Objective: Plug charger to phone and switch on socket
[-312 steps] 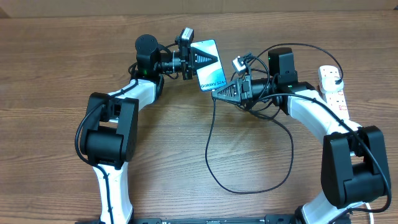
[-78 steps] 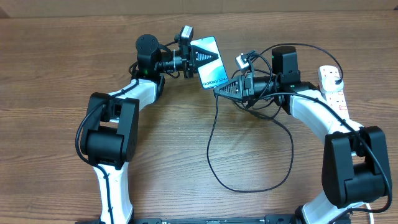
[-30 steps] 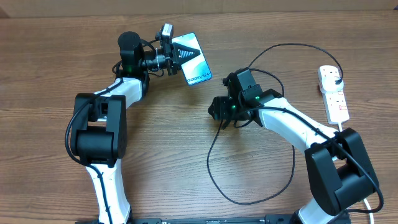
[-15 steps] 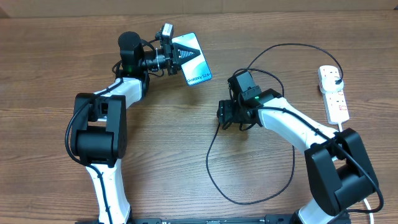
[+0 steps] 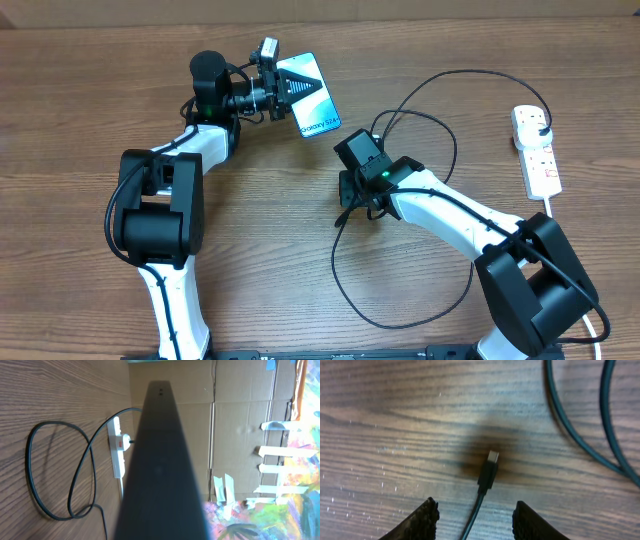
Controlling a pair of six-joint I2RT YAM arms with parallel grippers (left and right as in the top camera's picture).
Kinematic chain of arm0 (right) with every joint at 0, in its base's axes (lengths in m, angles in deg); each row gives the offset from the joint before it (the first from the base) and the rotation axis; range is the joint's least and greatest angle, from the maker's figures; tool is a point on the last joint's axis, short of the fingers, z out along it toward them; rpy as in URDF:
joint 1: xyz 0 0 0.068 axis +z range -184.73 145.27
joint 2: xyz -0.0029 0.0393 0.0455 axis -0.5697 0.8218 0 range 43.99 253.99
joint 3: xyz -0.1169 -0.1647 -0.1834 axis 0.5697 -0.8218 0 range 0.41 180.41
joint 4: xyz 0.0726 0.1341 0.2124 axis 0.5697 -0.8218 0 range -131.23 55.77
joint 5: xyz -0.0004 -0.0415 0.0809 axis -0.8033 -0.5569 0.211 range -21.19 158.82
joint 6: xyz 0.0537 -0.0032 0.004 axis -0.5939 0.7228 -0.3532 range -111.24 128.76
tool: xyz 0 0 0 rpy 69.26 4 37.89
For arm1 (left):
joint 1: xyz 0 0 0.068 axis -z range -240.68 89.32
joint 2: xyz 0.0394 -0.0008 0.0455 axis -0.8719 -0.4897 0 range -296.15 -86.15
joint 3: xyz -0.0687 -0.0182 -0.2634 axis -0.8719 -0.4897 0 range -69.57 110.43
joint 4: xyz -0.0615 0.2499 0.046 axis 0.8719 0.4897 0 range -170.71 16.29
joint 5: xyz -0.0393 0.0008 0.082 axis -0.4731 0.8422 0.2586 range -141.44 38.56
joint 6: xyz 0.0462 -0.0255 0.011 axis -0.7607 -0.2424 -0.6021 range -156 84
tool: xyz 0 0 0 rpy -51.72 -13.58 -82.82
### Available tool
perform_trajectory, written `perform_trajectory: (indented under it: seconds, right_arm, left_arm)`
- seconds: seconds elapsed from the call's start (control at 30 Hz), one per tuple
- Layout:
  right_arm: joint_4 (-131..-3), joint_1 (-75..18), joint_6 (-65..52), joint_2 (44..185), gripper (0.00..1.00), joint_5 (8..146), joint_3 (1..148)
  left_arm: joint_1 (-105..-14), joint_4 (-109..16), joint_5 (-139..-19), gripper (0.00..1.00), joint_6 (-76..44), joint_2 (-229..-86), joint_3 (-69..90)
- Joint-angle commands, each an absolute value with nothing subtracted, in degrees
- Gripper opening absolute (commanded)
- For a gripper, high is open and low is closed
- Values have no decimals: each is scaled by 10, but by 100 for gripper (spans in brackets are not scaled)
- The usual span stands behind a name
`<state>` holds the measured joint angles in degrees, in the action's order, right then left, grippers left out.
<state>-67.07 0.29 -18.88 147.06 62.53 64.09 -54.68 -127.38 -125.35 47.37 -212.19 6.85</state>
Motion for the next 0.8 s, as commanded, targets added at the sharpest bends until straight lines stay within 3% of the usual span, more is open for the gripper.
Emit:
perform_trajectory:
  seconds: [0.0, 0.1, 0.33, 0.47, 0.77]
  right_arm:
    - [-660, 9, -200, 1477, 47, 596, 654]
    - [-658, 9, -202, 1483, 40, 593, 654]
    - [-658, 9, -215, 1506, 39, 594, 654]
    - [-652, 9, -215, 1515, 31, 594, 654]
    - [-647, 9, -225, 1543, 27, 614, 654]
  left_arm:
    - [-544, -1278, -1268, 5, 458, -2115, 72]
    - [-544, -1278, -1271, 5, 458, -2115, 72]
    - [-544, -1278, -1269, 4, 458, -2115, 72]
    - [-544, -1278, -1267, 4, 458, -2115, 72]
    - [-545, -1279, -1266, 4, 458, -2115, 72]
